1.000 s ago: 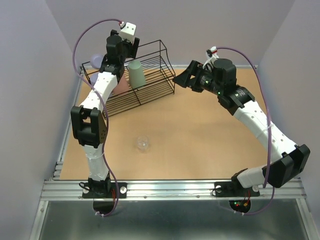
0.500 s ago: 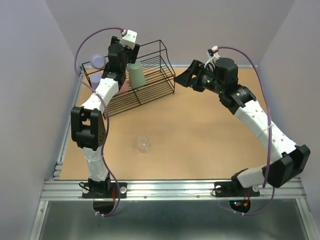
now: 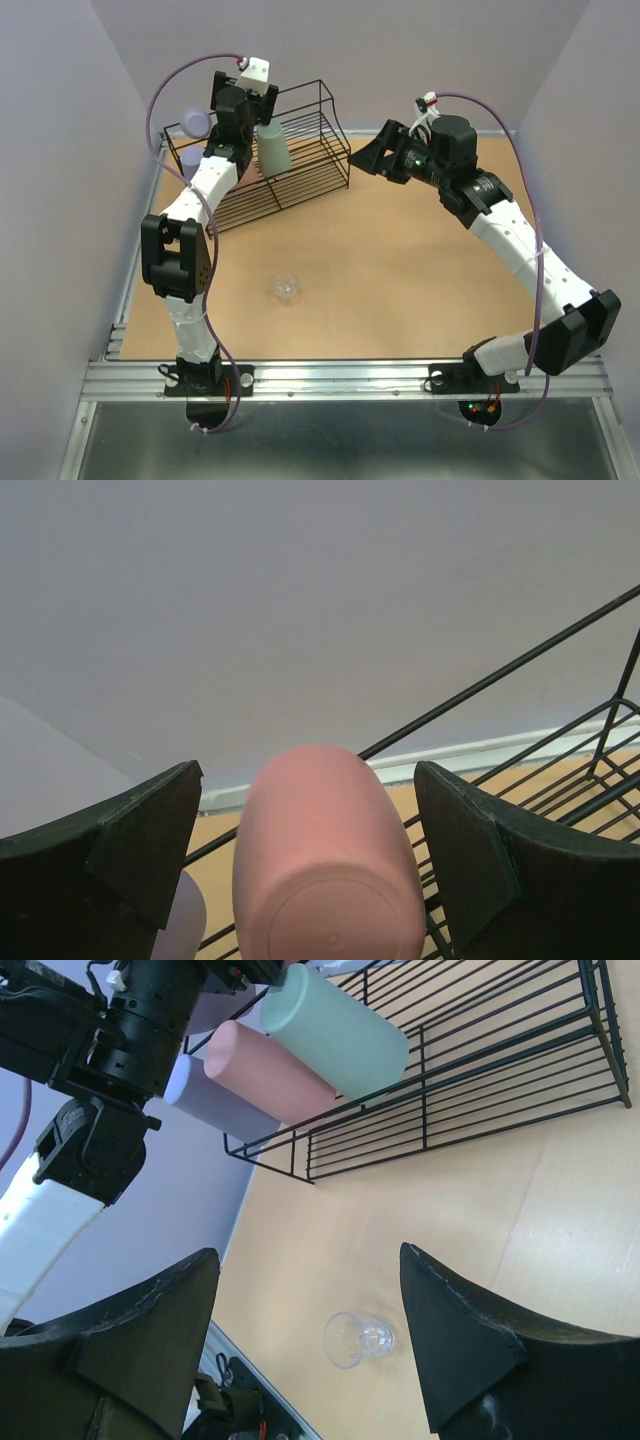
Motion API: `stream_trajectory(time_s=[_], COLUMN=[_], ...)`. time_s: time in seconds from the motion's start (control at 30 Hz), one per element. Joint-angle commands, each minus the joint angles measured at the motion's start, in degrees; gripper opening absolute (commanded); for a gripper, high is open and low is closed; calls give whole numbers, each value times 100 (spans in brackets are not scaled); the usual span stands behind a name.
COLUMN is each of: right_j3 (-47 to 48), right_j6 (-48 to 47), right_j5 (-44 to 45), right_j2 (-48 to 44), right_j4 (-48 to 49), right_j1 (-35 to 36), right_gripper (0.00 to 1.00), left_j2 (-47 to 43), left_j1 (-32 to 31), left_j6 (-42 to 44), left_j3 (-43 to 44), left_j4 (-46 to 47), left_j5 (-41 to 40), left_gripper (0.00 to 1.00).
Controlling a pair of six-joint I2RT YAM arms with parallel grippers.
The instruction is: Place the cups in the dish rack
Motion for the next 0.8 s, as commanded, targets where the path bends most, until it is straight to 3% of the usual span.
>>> stream_trajectory(time_s=[0.0, 0.27, 0.5, 0.7, 0.77], right_j3=[142, 28, -7, 10, 412], right_j6=[-5, 13, 22, -214, -443], right_j5=[-115, -159, -230, -528, -817], right_j2=[-200, -332, -438, -342, 86], right_j4=[44, 44, 44, -131, -847], right_j1=[-48, -49, -49, -49, -40], right_gripper=[78, 78, 78, 78, 75], left_j2=[-587, -868, -1194, -1649, -1878], left_j1=[-63, -133, -248, -257, -257], left_j6=[-20, -82, -266, -1109, -1364], left_j3=[54, 45, 615, 1117, 1065], left_j4=[250, 153, -75, -760, -892], left_j5=[-211, -282, -299, -686, -712], left_gripper=[99, 99, 99, 99, 99])
